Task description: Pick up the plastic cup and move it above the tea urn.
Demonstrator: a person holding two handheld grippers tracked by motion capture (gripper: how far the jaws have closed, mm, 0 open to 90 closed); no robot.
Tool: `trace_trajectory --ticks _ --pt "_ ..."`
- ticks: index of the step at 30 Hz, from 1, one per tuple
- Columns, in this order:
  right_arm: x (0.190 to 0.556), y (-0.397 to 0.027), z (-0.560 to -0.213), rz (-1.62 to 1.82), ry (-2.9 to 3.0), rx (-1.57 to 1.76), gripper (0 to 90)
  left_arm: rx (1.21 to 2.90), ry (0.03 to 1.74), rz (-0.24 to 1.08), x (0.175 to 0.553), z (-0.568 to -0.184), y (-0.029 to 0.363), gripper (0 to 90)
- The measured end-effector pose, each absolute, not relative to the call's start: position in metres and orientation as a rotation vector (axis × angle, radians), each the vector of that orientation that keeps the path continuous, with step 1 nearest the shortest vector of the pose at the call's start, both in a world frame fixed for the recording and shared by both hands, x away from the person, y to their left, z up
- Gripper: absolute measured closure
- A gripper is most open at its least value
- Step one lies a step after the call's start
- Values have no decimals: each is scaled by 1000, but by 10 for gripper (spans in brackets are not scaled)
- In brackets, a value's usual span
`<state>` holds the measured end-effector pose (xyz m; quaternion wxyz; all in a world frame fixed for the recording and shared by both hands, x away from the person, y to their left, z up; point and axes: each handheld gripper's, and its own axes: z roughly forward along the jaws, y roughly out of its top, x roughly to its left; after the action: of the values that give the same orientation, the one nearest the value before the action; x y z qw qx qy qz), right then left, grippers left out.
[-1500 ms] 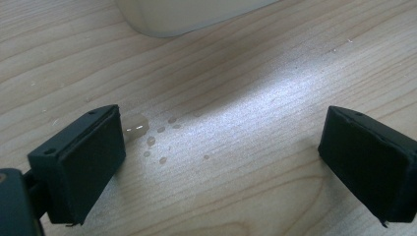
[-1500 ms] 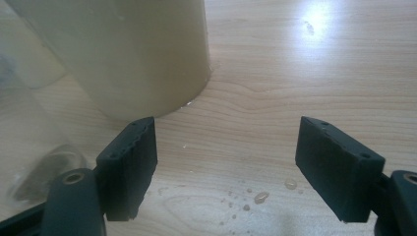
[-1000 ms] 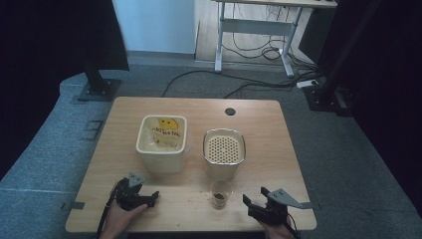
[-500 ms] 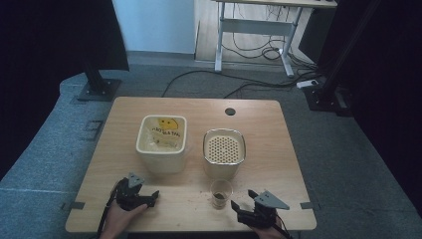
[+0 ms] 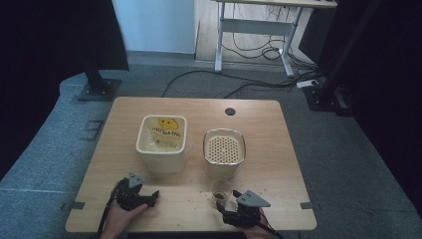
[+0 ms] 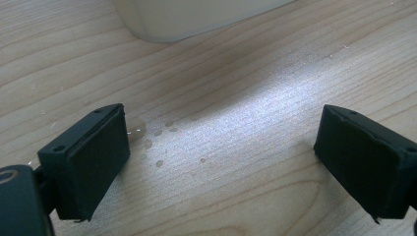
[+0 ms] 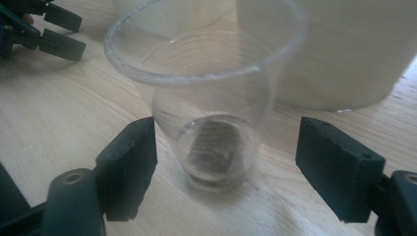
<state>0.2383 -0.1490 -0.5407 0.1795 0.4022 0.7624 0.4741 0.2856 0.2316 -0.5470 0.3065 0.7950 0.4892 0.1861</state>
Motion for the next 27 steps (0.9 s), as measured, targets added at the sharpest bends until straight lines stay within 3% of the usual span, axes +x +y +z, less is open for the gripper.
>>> trace_trajectory --ticks 8,21,27 --pt "241 -136 -541 1350 2115 1114 319 2104 1294 492 286 -547 232 61" --pt "250 -128 -545 1359 2106 1109 309 2105 1290 491 286 -547 231 64" --pt "250 -134 -541 1380 2077 1127 359 2108 1284 489 286 -547 231 64"
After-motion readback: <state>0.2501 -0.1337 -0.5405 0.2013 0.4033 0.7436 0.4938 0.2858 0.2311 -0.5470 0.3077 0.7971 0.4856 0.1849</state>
